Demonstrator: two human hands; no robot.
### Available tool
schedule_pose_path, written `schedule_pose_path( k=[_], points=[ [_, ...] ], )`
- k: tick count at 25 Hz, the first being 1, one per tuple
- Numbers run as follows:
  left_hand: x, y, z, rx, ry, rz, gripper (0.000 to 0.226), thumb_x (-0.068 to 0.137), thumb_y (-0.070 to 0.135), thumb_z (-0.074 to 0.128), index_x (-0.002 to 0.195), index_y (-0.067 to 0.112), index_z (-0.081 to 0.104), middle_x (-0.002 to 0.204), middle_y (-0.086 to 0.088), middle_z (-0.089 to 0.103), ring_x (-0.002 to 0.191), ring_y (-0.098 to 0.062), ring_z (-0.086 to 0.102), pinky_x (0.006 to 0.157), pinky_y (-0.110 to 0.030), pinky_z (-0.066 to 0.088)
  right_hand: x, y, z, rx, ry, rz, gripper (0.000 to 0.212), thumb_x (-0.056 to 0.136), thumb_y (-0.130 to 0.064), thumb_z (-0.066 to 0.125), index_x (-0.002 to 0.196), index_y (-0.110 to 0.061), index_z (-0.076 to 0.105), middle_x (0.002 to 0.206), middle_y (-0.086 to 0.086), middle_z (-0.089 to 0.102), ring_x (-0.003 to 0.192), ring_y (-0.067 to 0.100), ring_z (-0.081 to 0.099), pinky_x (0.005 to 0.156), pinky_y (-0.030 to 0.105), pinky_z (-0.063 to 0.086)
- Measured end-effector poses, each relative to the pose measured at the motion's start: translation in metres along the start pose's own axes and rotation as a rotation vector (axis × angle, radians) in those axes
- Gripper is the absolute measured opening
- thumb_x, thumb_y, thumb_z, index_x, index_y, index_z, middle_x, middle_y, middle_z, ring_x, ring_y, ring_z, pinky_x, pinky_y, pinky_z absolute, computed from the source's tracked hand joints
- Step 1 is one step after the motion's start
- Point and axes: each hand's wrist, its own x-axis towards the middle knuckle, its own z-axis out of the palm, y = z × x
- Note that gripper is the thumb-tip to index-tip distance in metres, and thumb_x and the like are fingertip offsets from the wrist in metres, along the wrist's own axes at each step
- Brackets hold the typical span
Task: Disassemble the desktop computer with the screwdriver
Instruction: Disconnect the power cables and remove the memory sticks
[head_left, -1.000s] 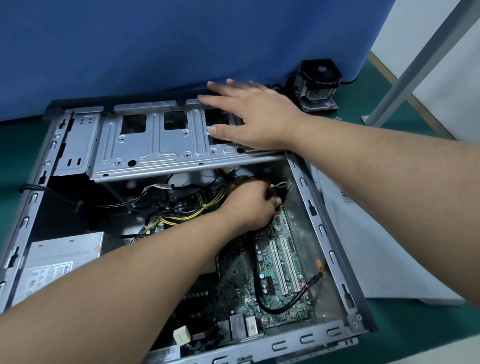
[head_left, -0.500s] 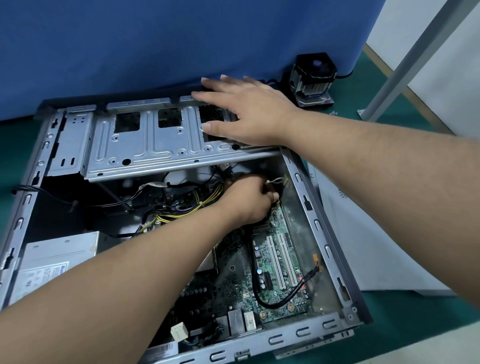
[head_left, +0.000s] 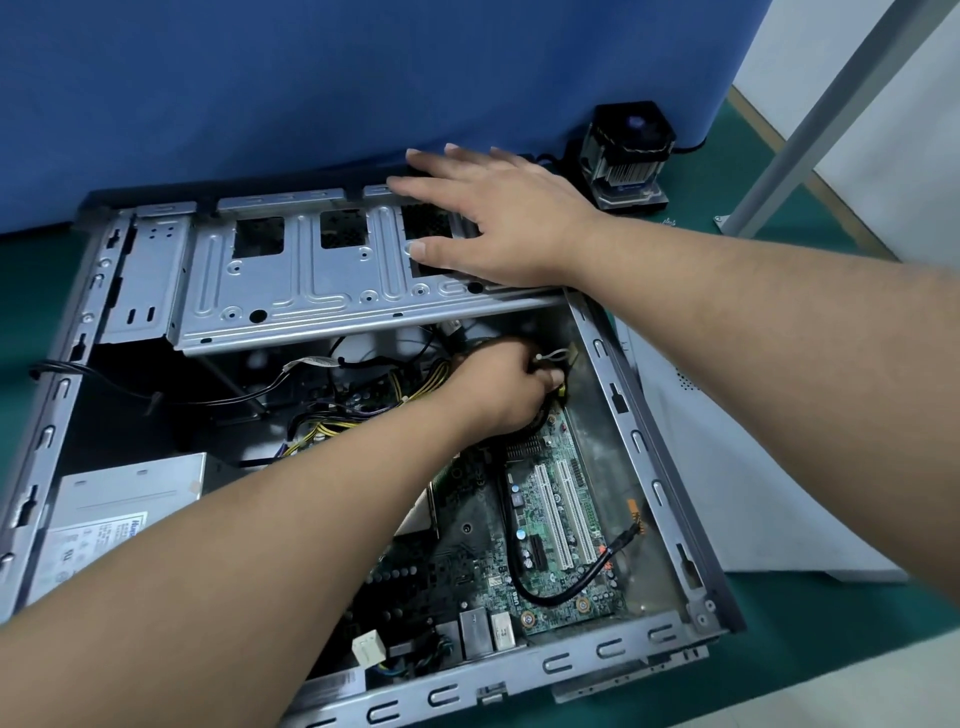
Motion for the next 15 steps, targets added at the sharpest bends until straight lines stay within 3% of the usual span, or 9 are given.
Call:
schedule_pose_path(
  k=[3,9,11,15],
  points=[
    [-0.001,0.002,-0.006,0.01,-0.027,-0.009,0.034,0.101,0.042,0.061,0.122,0.015,0.067,0.121,-0.009,0.069,0.108,-0.027,0.061,0.081,-0.024,0.04,0.001,0.0,0.0,-0.001,-0.005,0.0,0.069,0.095,-0.074,0.034,0.158,-0.048,0.024,0.17,-0.016,0.014,0.158,0.014,0.01,0.128,0.044,0.006],
    [-0.006,0.0,-0.013,0.074,-0.063,0.032,0.024,0.096,0.038,0.07,0.105,0.017,0.076,0.101,-0.003,0.074,0.095,-0.021,0.065,0.078,-0.027,0.048,0.001,0.0,-0.001,0.002,-0.003,0.002,0.069,0.096,-0.073,0.035,0.158,-0.047,0.024,0.17,-0.015,0.015,0.158,0.015,0.011,0.128,0.045,0.006],
    [-0.013,0.0,-0.016,0.089,-0.094,0.065,0.019,0.097,0.032,0.07,0.107,0.018,0.078,0.1,0.0,0.075,0.094,-0.016,0.066,0.078,-0.024,0.047,0.0,-0.001,-0.001,0.001,-0.003,0.003,0.068,0.096,-0.073,0.036,0.158,-0.047,0.025,0.17,-0.015,0.015,0.158,0.015,0.011,0.128,0.044,0.006],
    [-0.028,-0.001,-0.025,0.228,-0.233,0.146,0.041,0.102,0.027,0.062,0.142,0.025,0.062,0.143,0.002,0.062,0.128,-0.018,0.058,0.096,-0.017,0.037,-0.001,-0.001,-0.002,0.002,0.0,0.01,0.067,0.097,-0.072,0.037,0.158,-0.047,0.025,0.17,-0.015,0.015,0.158,0.014,0.011,0.128,0.044,0.006]
  ],
)
